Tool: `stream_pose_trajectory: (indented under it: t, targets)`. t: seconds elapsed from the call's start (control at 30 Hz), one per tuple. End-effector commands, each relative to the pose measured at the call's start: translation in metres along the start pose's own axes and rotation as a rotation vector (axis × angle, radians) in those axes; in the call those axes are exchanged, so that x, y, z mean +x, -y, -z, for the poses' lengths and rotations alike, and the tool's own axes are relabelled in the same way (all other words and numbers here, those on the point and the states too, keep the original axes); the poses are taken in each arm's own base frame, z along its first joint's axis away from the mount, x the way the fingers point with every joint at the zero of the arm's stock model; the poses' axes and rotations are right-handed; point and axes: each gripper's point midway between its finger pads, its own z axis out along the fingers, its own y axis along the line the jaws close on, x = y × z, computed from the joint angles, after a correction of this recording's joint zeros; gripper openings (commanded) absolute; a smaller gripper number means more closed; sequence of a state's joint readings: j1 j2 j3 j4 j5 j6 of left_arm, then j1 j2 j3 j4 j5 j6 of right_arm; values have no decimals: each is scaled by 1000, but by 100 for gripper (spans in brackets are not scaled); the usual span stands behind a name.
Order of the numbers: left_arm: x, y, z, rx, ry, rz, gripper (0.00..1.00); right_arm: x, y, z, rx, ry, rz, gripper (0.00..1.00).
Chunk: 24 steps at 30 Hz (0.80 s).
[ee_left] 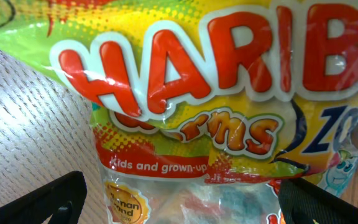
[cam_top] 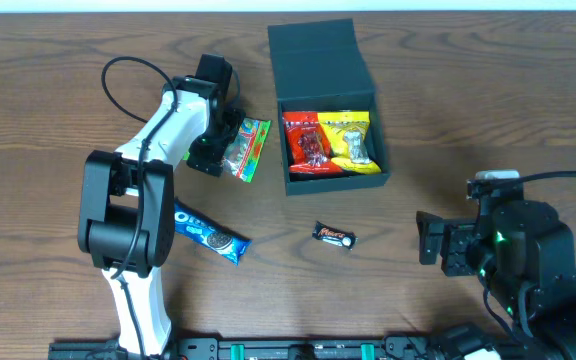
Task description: Pack container
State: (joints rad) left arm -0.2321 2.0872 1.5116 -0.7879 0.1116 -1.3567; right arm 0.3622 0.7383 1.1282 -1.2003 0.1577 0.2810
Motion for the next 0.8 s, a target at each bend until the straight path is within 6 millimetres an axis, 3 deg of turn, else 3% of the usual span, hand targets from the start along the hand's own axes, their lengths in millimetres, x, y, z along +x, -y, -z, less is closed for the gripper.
stream_pose_trajectory:
  t: [0.0,0.57,0.6,0.63,0.77]
  targets:
    - [-5,-2,-5,-26,44,-14,100,-1,1,1,7,5,-8,99]
    - [0,-2,-10,-38,63,-35,100,-1,1,1,7,5,-8,99]
    - [0,-2,-10,-39,63,-36,89,-1,1,1,7,5,-8,99]
    - [0,-2,-10,-39,63,-36,85,-1,1,1,7,5,-8,99]
    - [0,-2,-10,-39,63,-36,80,-1,1,1,7,5,-8,99]
